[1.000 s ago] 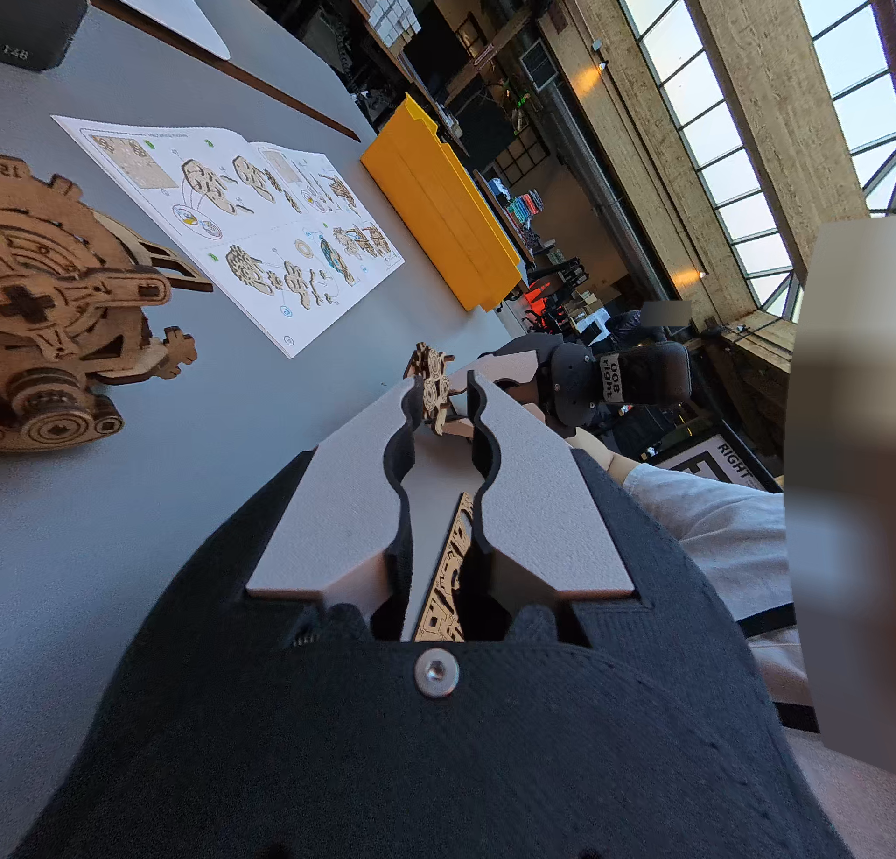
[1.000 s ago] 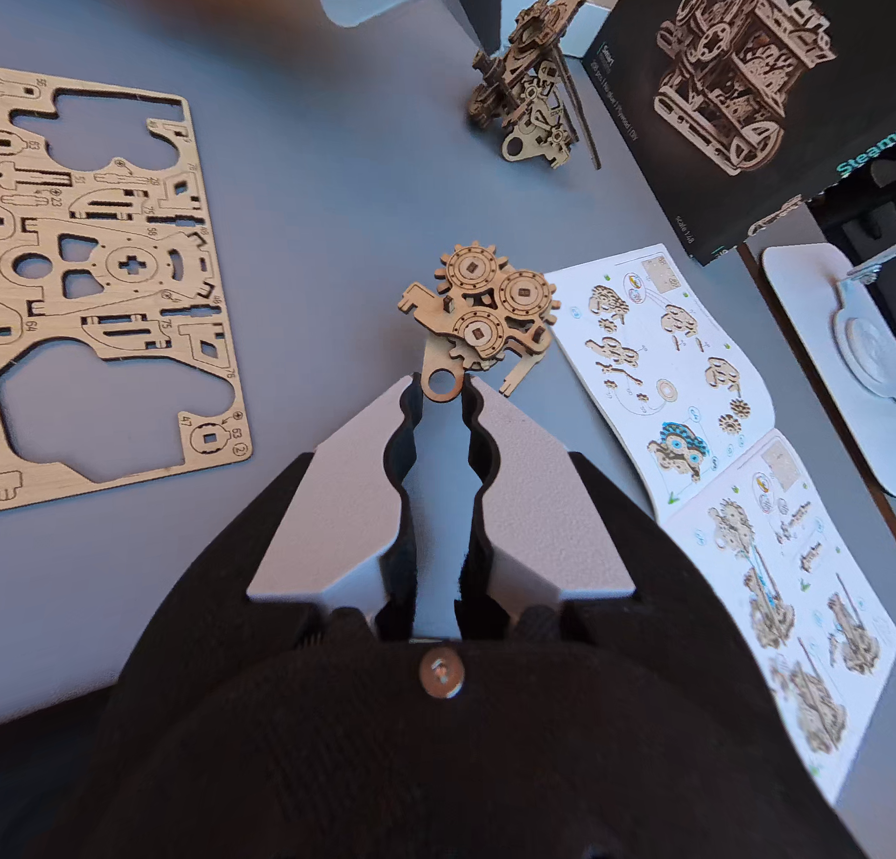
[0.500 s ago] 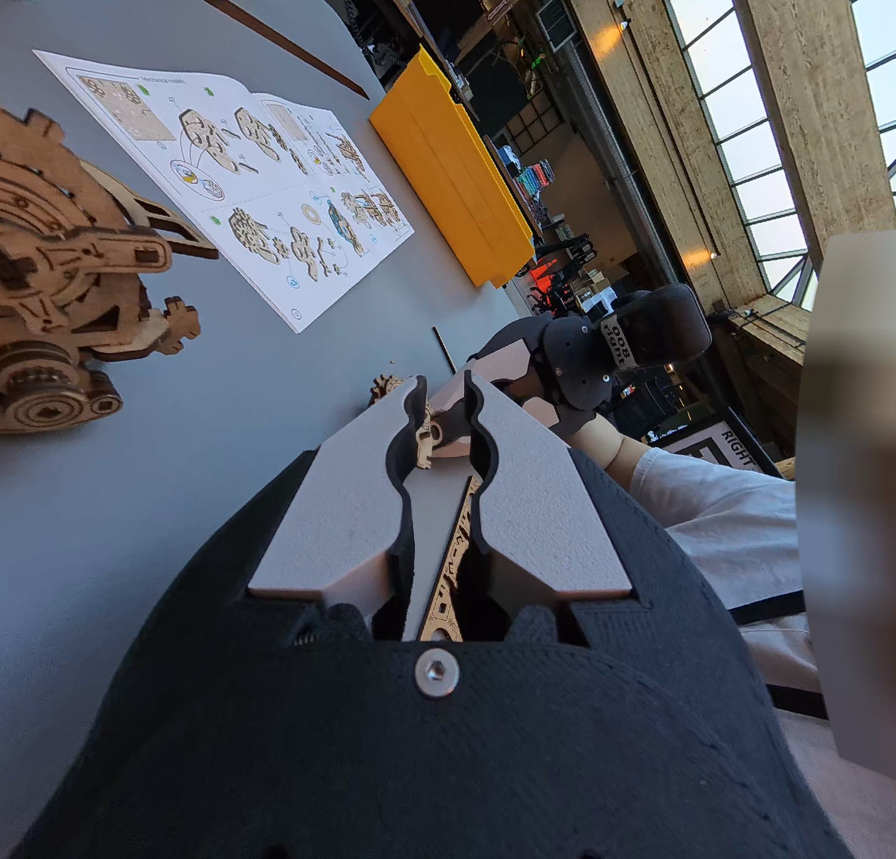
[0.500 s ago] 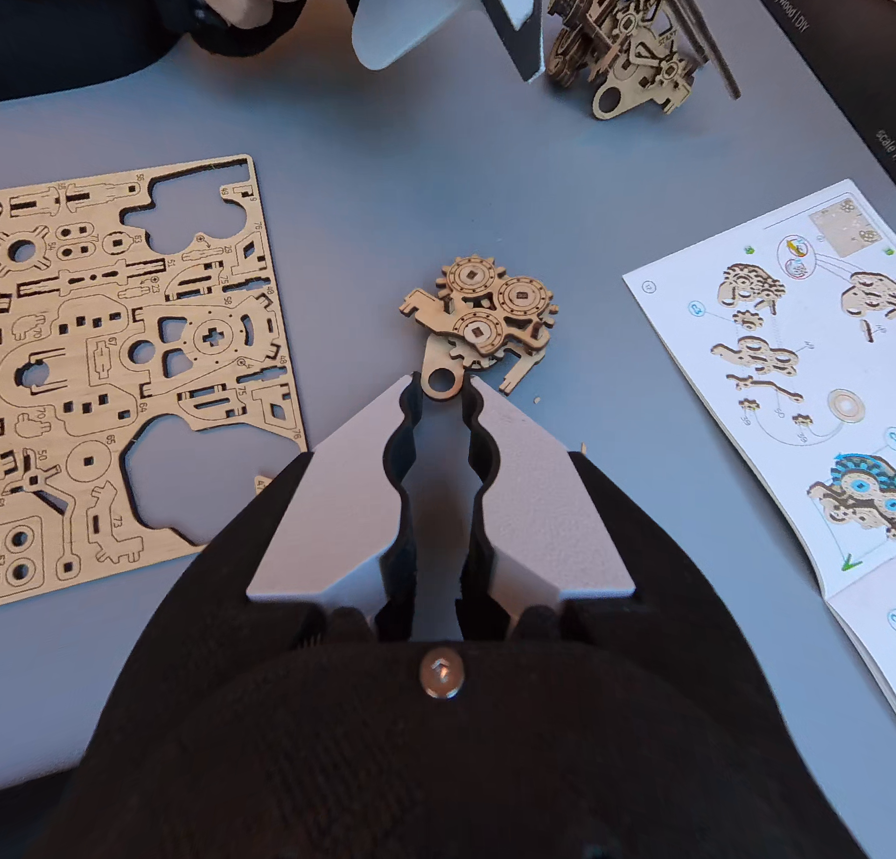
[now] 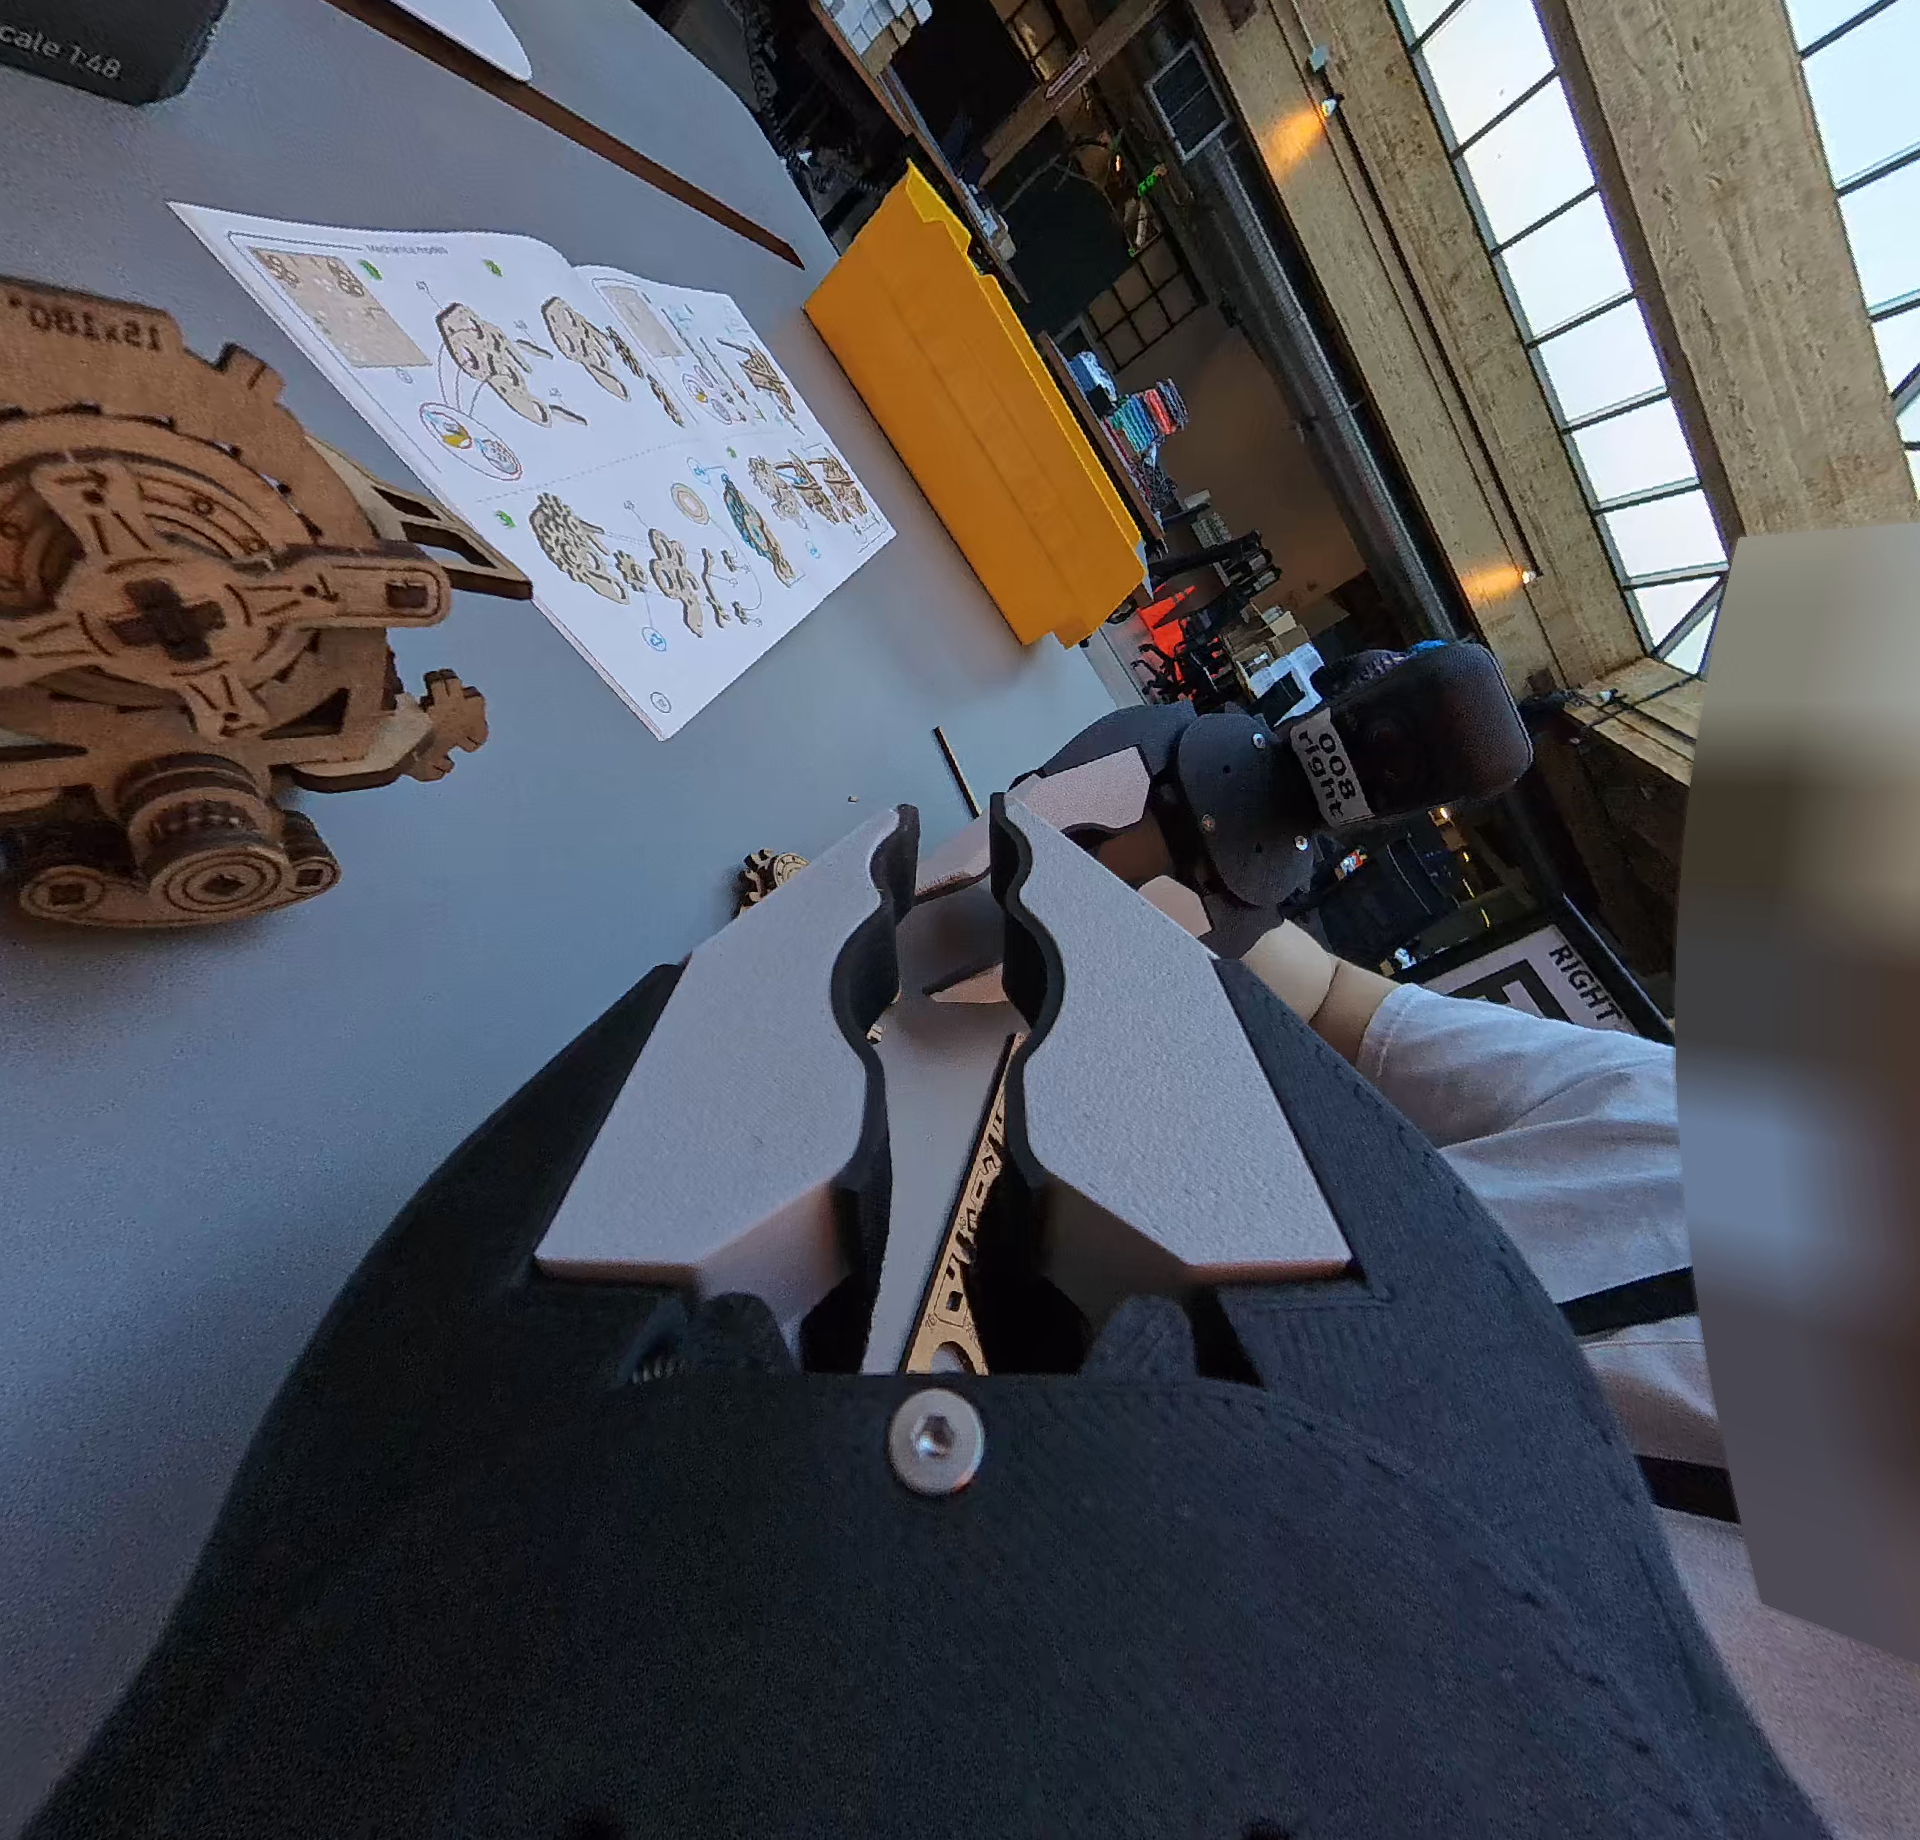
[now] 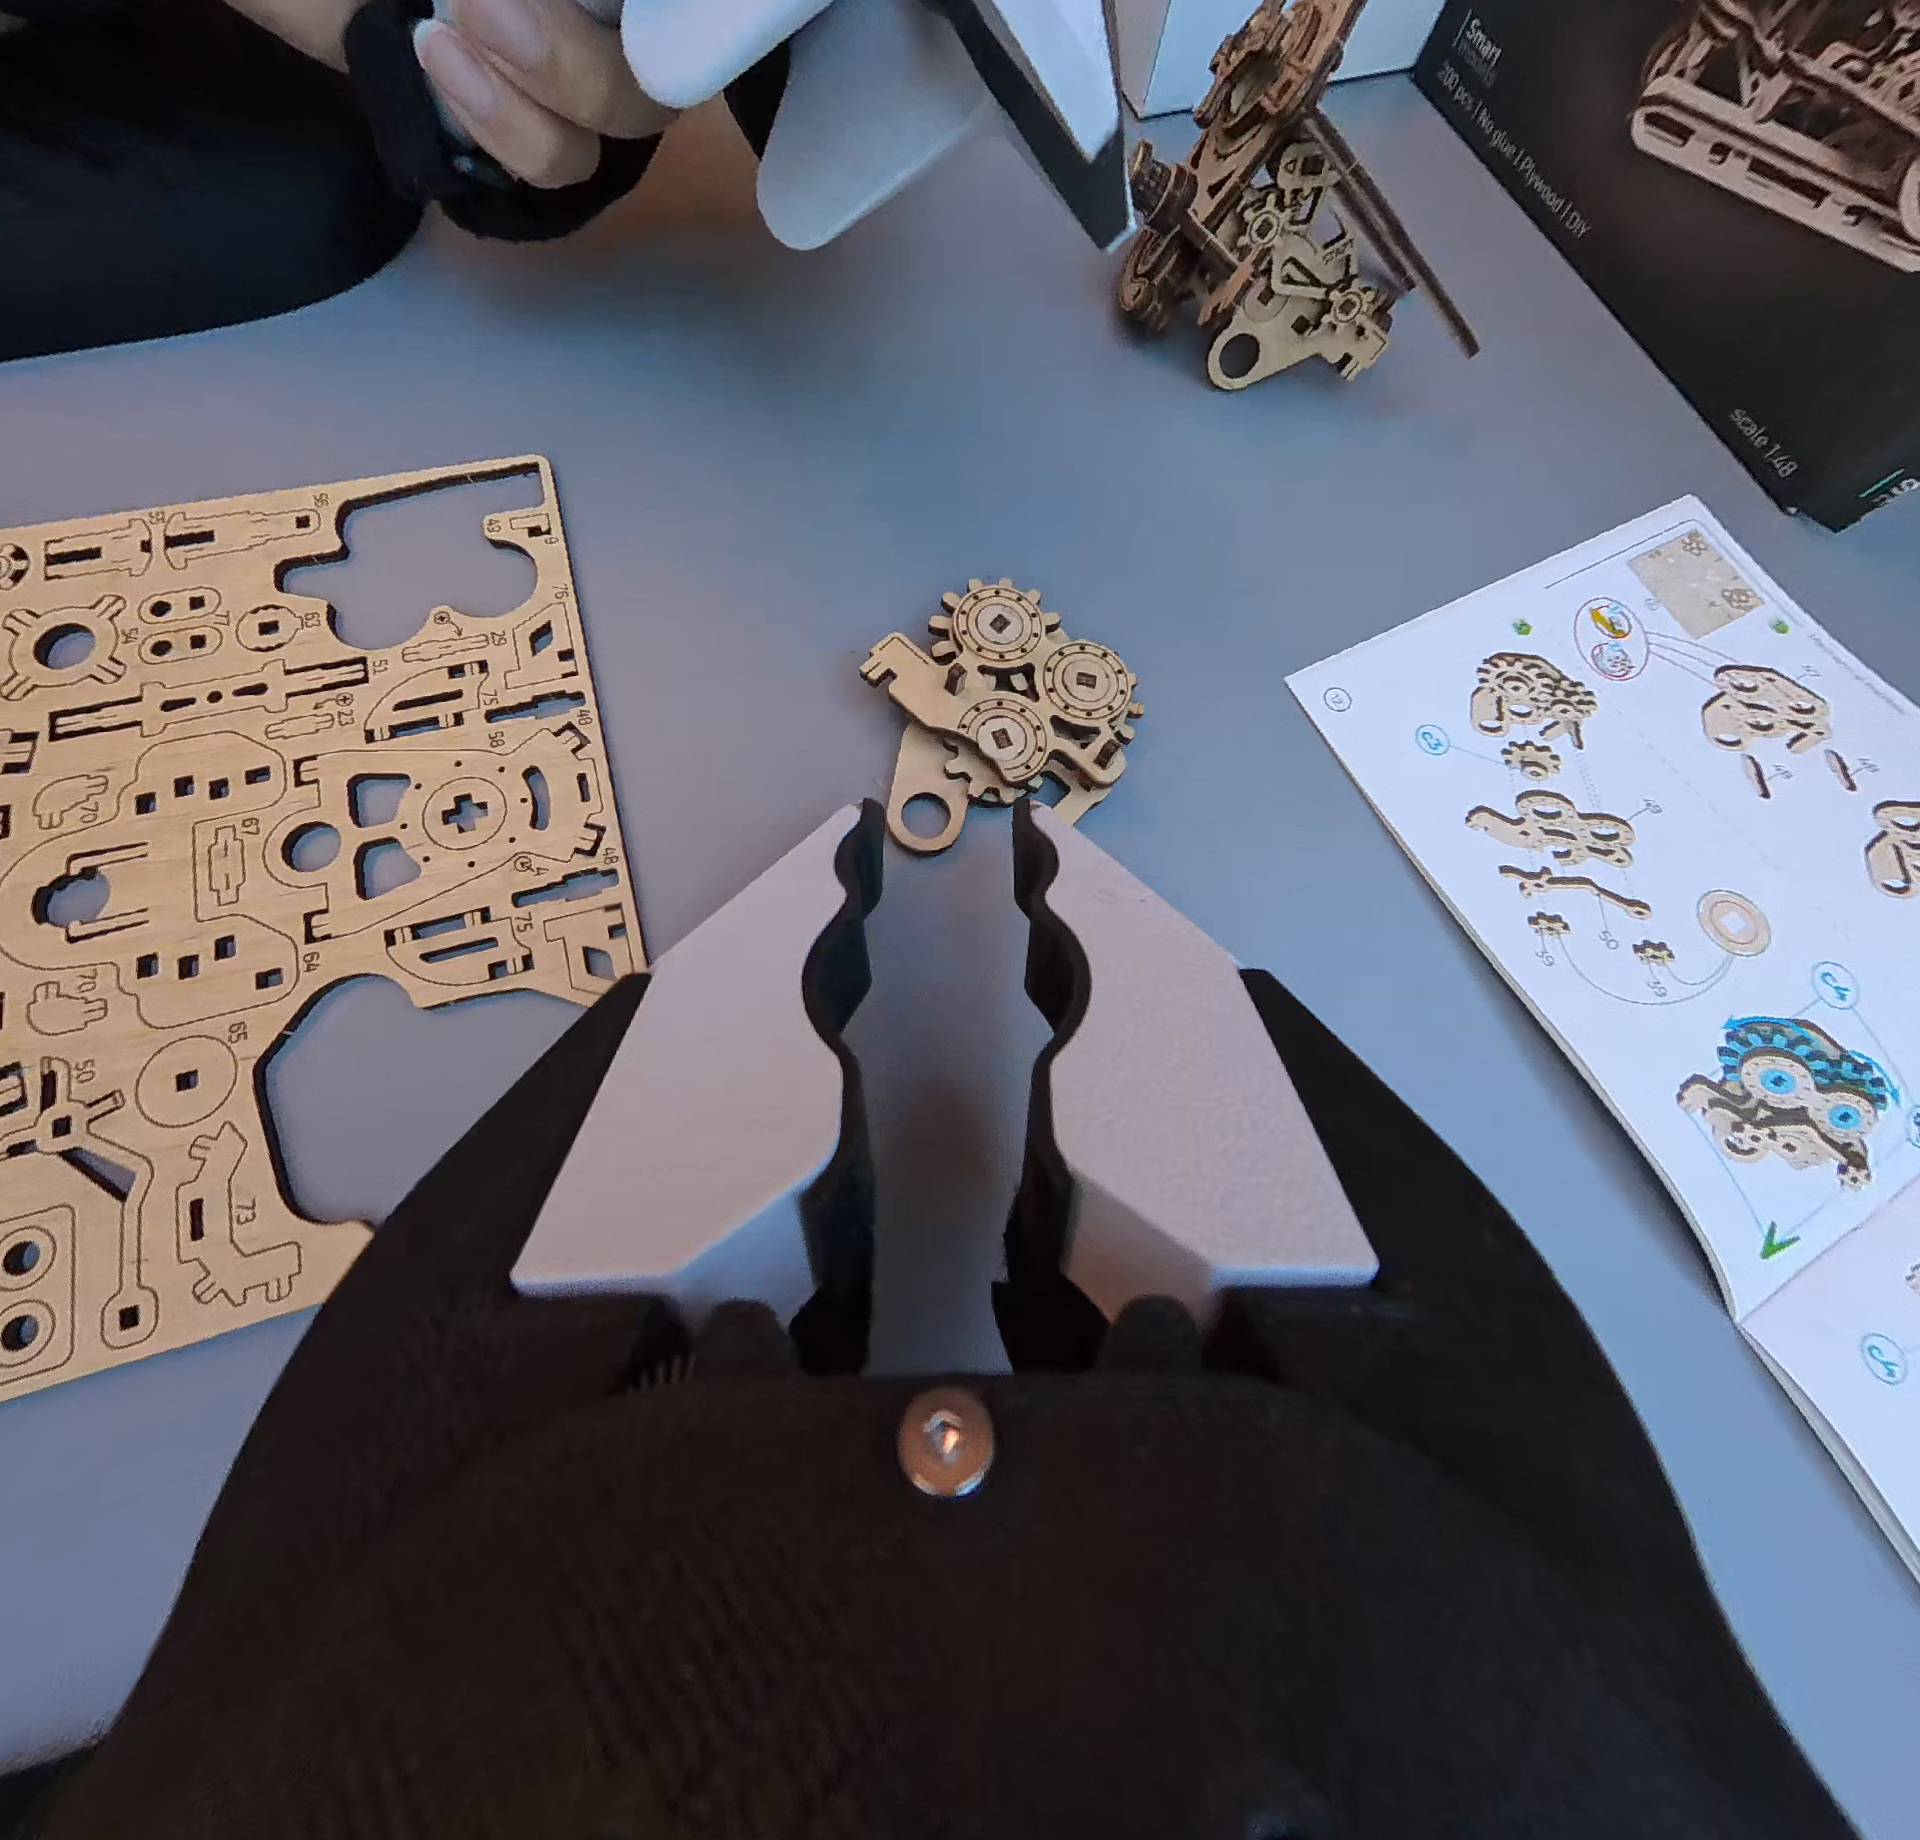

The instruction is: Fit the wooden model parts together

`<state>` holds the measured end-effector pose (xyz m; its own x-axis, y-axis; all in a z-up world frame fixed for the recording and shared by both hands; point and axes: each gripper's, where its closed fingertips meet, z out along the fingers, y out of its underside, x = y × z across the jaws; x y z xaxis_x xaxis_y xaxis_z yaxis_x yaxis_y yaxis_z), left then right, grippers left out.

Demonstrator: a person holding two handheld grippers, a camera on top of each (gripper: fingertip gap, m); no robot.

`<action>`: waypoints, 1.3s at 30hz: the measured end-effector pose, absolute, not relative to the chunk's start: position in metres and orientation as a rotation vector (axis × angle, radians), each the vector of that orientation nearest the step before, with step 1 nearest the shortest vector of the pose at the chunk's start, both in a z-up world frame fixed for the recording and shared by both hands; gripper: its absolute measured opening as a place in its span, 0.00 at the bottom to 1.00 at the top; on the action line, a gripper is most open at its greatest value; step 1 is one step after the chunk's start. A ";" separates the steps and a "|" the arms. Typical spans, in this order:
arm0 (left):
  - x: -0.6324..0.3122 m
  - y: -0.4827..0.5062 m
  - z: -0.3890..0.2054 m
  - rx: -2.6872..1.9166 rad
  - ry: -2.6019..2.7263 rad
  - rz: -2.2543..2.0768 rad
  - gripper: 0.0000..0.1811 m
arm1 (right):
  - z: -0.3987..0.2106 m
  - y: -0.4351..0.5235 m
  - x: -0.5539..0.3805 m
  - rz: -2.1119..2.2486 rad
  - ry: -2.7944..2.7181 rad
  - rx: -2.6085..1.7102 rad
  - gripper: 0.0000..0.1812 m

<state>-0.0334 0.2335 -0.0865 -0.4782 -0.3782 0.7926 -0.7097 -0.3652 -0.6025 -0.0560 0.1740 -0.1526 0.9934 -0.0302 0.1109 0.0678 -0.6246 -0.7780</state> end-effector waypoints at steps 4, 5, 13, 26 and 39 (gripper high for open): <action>-0.035 0.232 -0.088 1.440 -1.637 1.905 0.06 | -0.148 0.168 -0.049 -0.271 -0.103 -2.193 0.12; -0.035 0.232 -0.091 1.446 -1.673 1.887 0.06 | -0.147 0.166 -0.047 -0.304 -0.127 -2.185 0.12; -0.041 0.224 -0.118 1.229 -2.458 1.692 0.28 | -0.155 0.167 -0.042 -0.108 -0.254 -2.187 0.14; -0.053 0.194 -0.149 1.002 -2.768 1.491 0.30 | -0.133 0.178 -0.030 0.038 -0.494 -2.003 0.12; -0.052 0.187 -0.154 0.909 -2.850 1.480 0.25 | -0.150 0.192 -0.041 0.103 -0.554 -2.107 0.18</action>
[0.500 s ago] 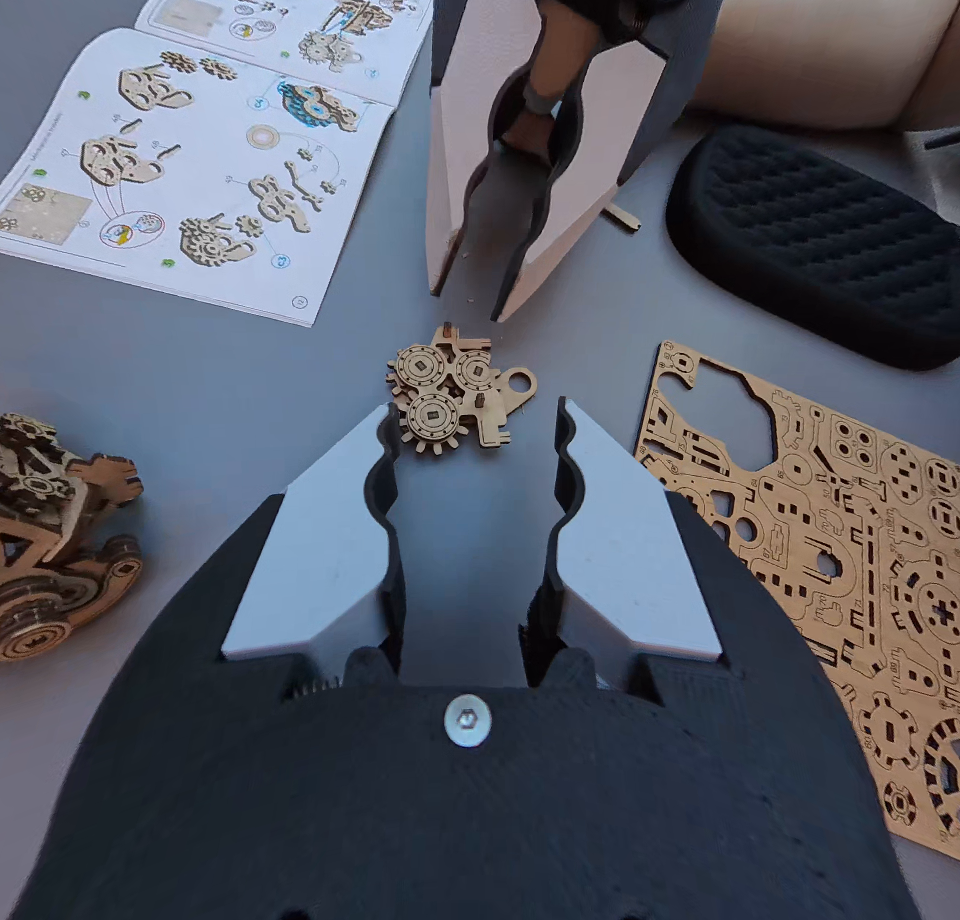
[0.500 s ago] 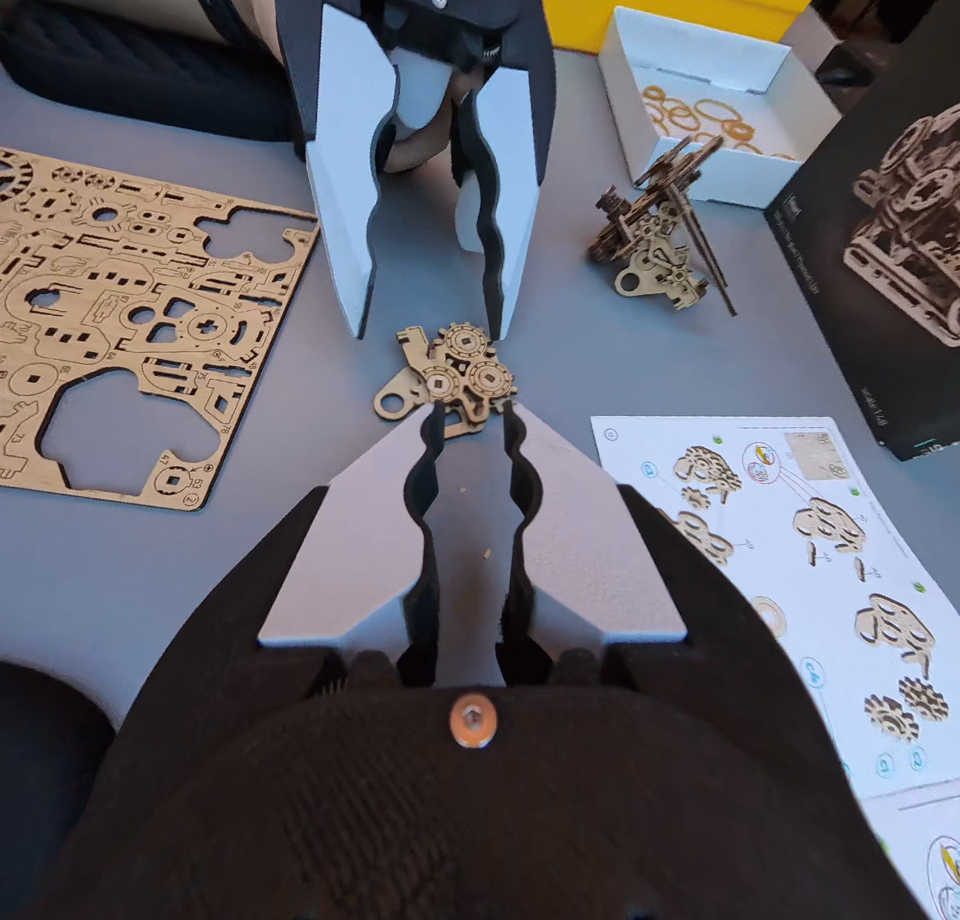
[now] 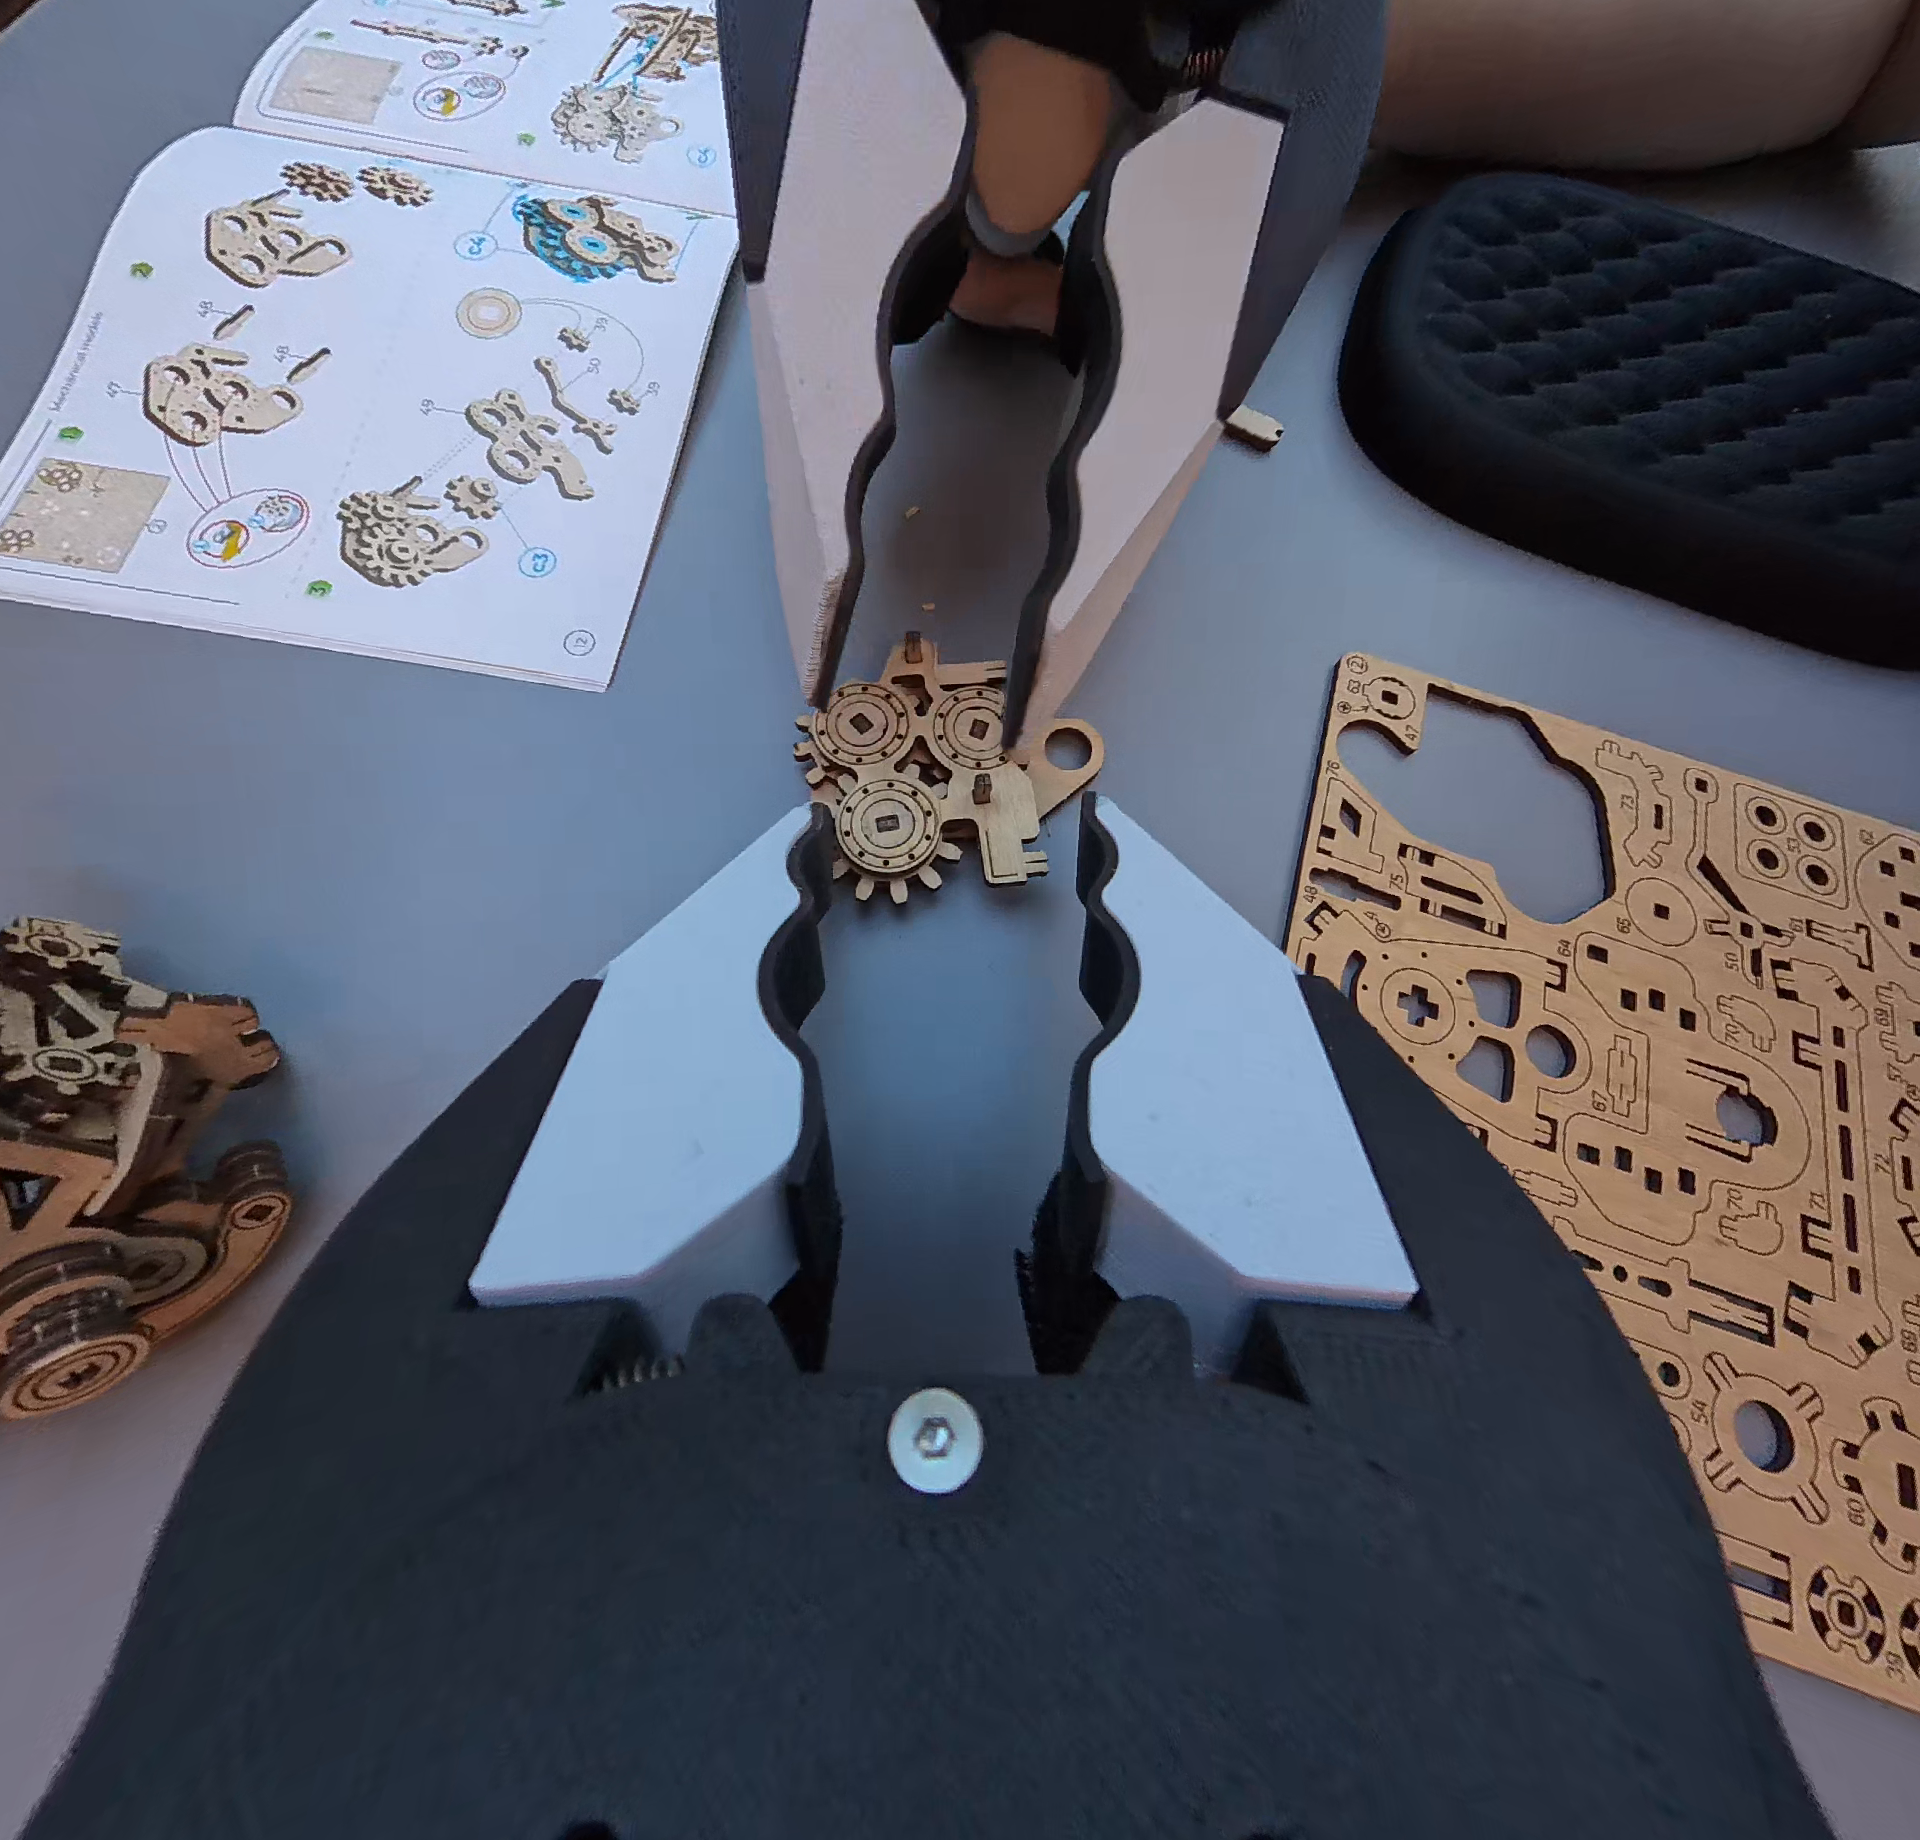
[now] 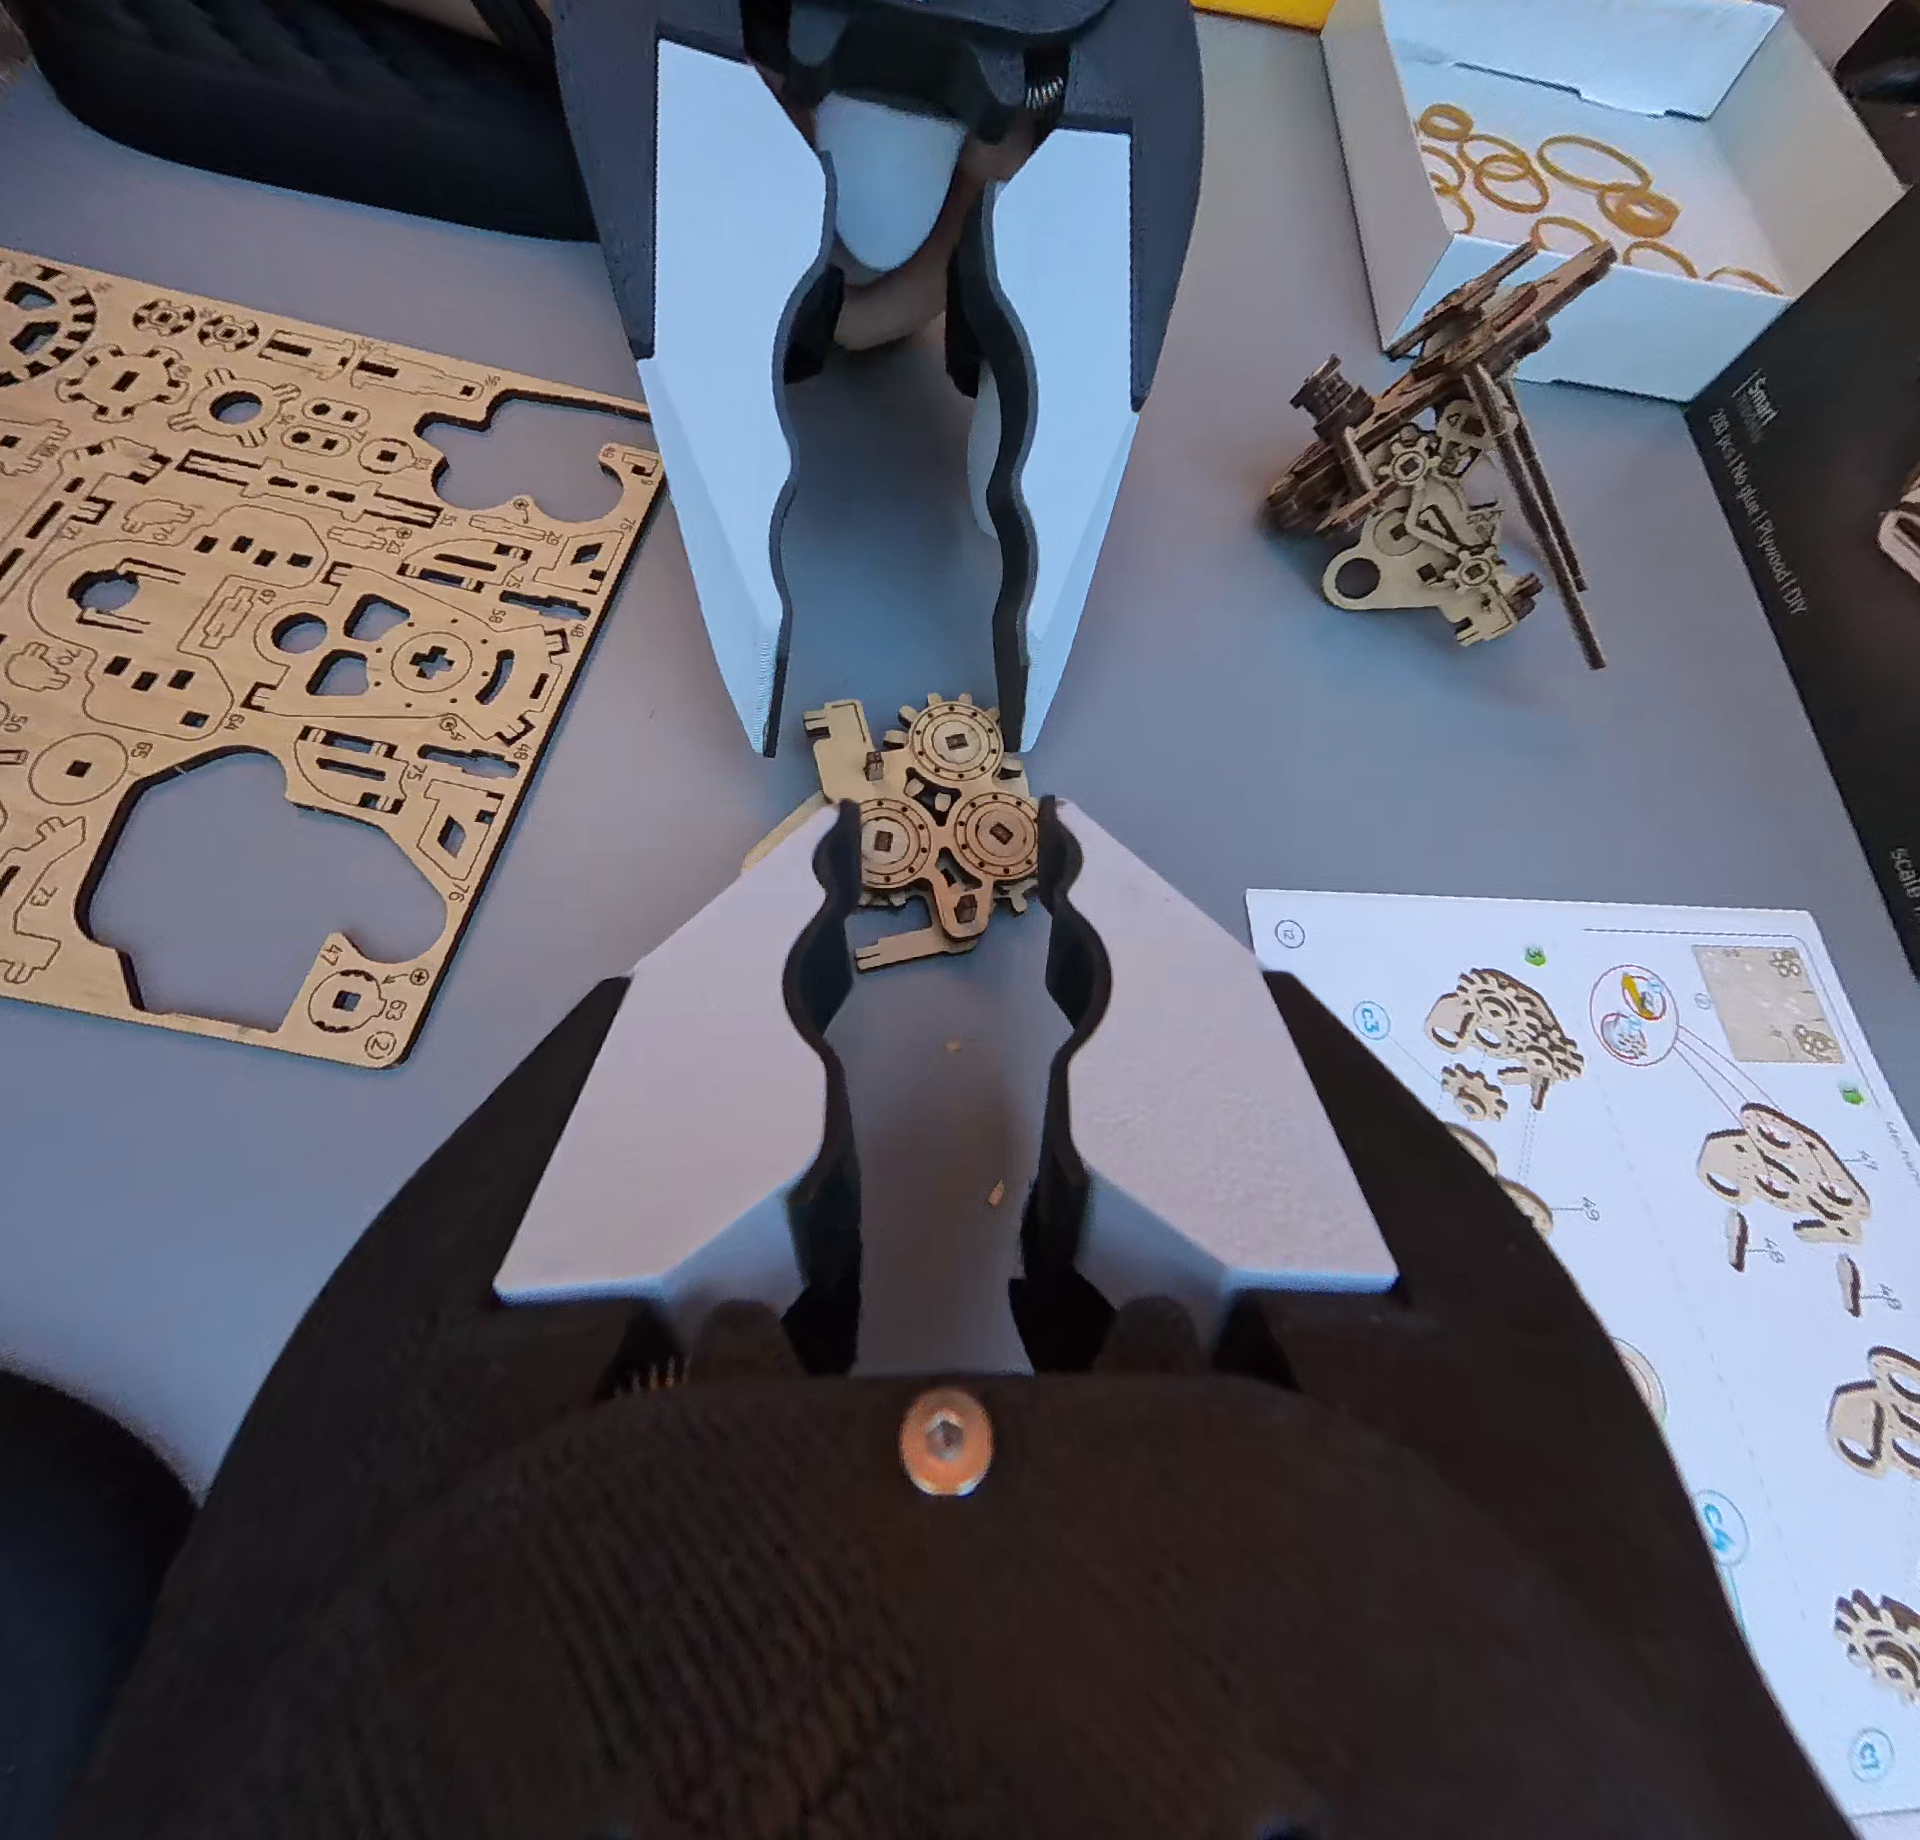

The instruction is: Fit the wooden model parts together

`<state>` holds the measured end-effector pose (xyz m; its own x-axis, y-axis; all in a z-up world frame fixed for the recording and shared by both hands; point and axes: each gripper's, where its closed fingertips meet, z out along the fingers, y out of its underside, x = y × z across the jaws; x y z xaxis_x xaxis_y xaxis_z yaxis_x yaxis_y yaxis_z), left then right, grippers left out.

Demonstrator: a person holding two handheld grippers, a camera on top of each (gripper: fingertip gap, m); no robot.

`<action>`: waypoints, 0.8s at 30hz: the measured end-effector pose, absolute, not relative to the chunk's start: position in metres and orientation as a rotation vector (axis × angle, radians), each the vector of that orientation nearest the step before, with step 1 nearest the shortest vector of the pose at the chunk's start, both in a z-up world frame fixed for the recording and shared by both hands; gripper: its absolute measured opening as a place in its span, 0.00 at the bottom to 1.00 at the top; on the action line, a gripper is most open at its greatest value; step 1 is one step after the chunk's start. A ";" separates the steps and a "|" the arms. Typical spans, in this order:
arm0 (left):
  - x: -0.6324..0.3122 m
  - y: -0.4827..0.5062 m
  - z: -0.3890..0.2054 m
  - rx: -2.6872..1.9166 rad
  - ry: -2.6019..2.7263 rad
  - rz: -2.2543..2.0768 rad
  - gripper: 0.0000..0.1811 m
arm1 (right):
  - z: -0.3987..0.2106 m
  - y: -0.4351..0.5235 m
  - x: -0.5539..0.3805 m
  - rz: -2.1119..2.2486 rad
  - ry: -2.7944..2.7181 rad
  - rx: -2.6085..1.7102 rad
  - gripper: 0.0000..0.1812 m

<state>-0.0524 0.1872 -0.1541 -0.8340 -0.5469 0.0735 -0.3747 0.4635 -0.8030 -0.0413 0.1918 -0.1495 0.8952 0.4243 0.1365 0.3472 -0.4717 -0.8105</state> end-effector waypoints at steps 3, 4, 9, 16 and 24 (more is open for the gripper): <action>-0.053 0.188 -0.154 -0.805 2.511 -1.304 0.25 | -0.151 0.190 -0.045 0.115 -0.569 -2.120 0.13; -0.053 0.188 -0.154 -0.805 2.509 -1.301 0.25 | -0.149 0.190 -0.041 0.075 -0.570 -2.118 0.14; -0.052 0.197 -0.154 -0.816 2.492 -1.261 0.26 | -0.089 0.176 -0.008 -0.114 -0.472 -1.792 0.14; -0.048 0.204 -0.153 -0.866 2.476 -1.283 0.26 | -0.071 0.143 0.069 -0.518 -0.272 -1.663 0.09; -0.049 0.205 -0.151 -0.897 2.476 -1.335 0.26 | -0.082 0.146 0.071 -0.562 -0.276 -1.704 0.08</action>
